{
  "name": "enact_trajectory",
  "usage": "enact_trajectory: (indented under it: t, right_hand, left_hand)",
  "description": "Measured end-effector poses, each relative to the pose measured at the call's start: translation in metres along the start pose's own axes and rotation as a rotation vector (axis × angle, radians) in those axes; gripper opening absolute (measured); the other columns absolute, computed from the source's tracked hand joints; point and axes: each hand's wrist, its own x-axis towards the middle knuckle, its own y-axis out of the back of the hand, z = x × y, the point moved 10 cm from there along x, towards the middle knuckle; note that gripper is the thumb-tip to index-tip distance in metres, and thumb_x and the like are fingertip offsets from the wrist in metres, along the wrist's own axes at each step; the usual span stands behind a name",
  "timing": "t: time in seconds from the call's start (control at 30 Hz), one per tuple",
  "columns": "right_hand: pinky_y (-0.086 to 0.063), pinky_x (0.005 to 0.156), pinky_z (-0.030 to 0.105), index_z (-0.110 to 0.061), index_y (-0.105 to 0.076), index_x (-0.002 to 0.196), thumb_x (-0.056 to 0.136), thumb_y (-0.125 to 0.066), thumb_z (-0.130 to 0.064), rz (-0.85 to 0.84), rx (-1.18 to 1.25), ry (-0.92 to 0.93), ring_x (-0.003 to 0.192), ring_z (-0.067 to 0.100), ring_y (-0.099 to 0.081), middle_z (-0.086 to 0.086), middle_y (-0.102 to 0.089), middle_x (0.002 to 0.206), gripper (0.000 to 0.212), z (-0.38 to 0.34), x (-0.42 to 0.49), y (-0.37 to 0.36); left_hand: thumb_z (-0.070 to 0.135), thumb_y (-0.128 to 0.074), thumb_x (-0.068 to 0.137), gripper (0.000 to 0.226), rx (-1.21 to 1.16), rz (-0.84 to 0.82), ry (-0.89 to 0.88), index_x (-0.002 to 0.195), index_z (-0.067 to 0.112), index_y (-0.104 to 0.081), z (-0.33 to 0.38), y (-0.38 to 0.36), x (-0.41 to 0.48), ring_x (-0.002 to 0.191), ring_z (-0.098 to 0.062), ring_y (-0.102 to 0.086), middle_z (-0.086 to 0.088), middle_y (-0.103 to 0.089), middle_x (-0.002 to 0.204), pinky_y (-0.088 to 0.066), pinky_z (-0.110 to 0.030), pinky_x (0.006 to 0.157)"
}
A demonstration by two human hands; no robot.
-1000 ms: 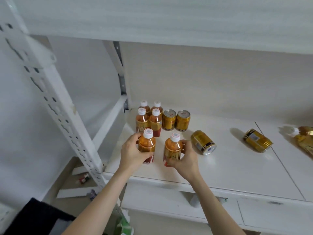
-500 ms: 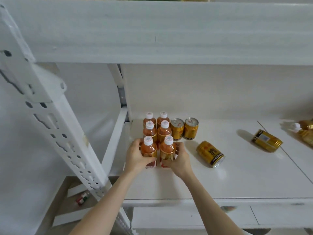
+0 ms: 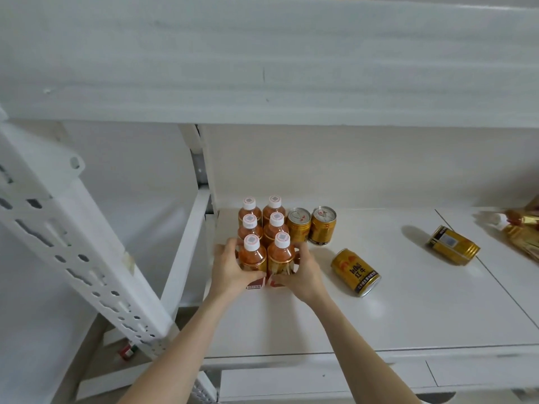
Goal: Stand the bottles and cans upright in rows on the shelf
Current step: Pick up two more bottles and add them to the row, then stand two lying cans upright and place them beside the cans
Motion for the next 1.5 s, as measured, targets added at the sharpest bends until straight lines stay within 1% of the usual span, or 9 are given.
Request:
enact_trajectory:
  t: [0.17, 0.3, 0.5, 0.63, 0.8, 0.93, 1.13, 1.33, 1.5]
  right_hand:
    - [-0.049, 0.092, 0.033, -0.026, -0.042, 0.131, 0.058, -0.086, -0.026, -0.042, -0.047, 0.051, 0.115, 0.019, -0.055, 0.000, -0.059, 0.126, 0.085, -0.006, -0.010, 0.004]
    - [-0.044, 0.096, 0.032, -0.021, -0.032, 0.142, 0.075, -0.076, -0.026, -0.021, -0.127, 0.080, 0.125, 0.020, -0.048, 0.006, -0.051, 0.137, 0.081, -0.007, -0.032, 0.022]
    - [-0.043, 0.099, 0.035, -0.015, -0.036, 0.141, 0.083, -0.068, -0.030, 0.125, -0.316, 0.112, 0.131, 0.021, -0.043, 0.003, -0.047, 0.142, 0.067, 0.008, -0.075, 0.069]
    - [-0.048, 0.092, 0.043, -0.015, -0.042, 0.135, 0.080, -0.061, -0.040, 0.240, -0.434, 0.159, 0.121, 0.026, -0.049, 0.003, -0.052, 0.134, 0.063, 0.014, -0.102, 0.105]
    - [-0.044, 0.091, 0.043, -0.019, -0.044, 0.134, 0.079, -0.054, -0.046, 0.299, -0.546, 0.135, 0.118, 0.027, -0.050, 0.002, -0.055, 0.132, 0.063, 0.029, -0.121, 0.146]
    - [-0.044, 0.095, 0.046, -0.013, -0.048, 0.132, 0.079, -0.050, -0.050, 0.335, -0.613, 0.134, 0.123, 0.031, -0.051, 0.009, -0.055, 0.135, 0.065, 0.042, -0.128, 0.177]
    - [-0.037, 0.105, 0.047, -0.015, -0.044, 0.137, 0.078, -0.036, -0.059, 0.285, -0.700, 0.165, 0.134, 0.031, -0.042, 0.010, -0.045, 0.146, 0.074, 0.070, -0.133, 0.220]
    - [-0.028, 0.111, 0.044, -0.019, -0.035, 0.144, 0.085, -0.053, -0.051, 0.212, -0.728, 0.193, 0.142, 0.027, -0.029, 0.008, -0.034, 0.153, 0.069, 0.096, -0.137, 0.265]
    - [-0.030, 0.110, 0.046, -0.017, -0.035, 0.143, 0.085, -0.054, -0.050, 0.245, -0.703, 0.160, 0.141, 0.028, -0.031, 0.009, -0.035, 0.152, 0.069, 0.115, -0.137, 0.301]
  left_hand:
    - [0.018, -0.091, 0.051, 0.088, -0.047, -0.071, -0.015, 0.126, 0.022, -0.045, 0.000, -0.004, -0.010, 0.110, -0.022, -0.054, 0.002, -0.041, 0.112, -0.042, -0.029, 0.087]
    - [0.021, -0.085, 0.064, 0.079, -0.012, 0.044, -0.140, 0.132, 0.022, -0.045, 0.015, 0.012, -0.031, 0.121, -0.019, -0.045, 0.009, -0.040, 0.115, -0.037, -0.029, 0.094]
    - [0.029, -0.076, 0.075, 0.058, 0.013, 0.137, -0.255, 0.125, 0.019, -0.050, 0.036, 0.008, -0.072, 0.109, -0.022, -0.049, -0.004, -0.052, 0.115, -0.041, -0.028, 0.087]
    - [0.033, -0.075, 0.076, 0.044, -0.032, 0.082, -0.307, 0.113, 0.025, -0.053, 0.055, -0.019, -0.091, 0.099, -0.017, -0.055, 0.003, -0.055, 0.113, -0.051, -0.034, 0.081]
    - [0.044, -0.070, 0.077, 0.046, -0.013, -0.049, -0.161, 0.114, 0.021, -0.054, 0.056, -0.065, -0.101, 0.108, -0.017, -0.054, 0.001, -0.058, 0.116, -0.046, -0.034, 0.089]
    - [0.047, -0.066, 0.081, 0.060, 0.013, -0.070, -0.075, 0.130, 0.018, -0.046, 0.068, -0.093, -0.114, 0.125, -0.023, -0.044, -0.005, -0.049, 0.136, -0.041, -0.040, 0.101]
    - [0.048, -0.063, 0.082, 0.063, 0.008, -0.028, 0.039, 0.134, 0.017, -0.043, 0.091, -0.134, -0.137, 0.125, -0.029, -0.044, -0.012, -0.047, 0.135, -0.040, -0.039, 0.099]
    - [0.053, -0.060, 0.082, 0.067, 0.025, 0.008, 0.152, 0.135, 0.016, -0.041, 0.109, -0.173, -0.160, 0.123, -0.033, -0.045, -0.015, -0.047, 0.135, -0.041, -0.042, 0.097]
    - [0.056, -0.059, 0.082, 0.072, 0.059, -0.009, 0.161, 0.138, 0.015, -0.037, 0.125, -0.194, -0.165, 0.125, -0.034, -0.043, -0.015, -0.045, 0.139, -0.040, -0.042, 0.097]
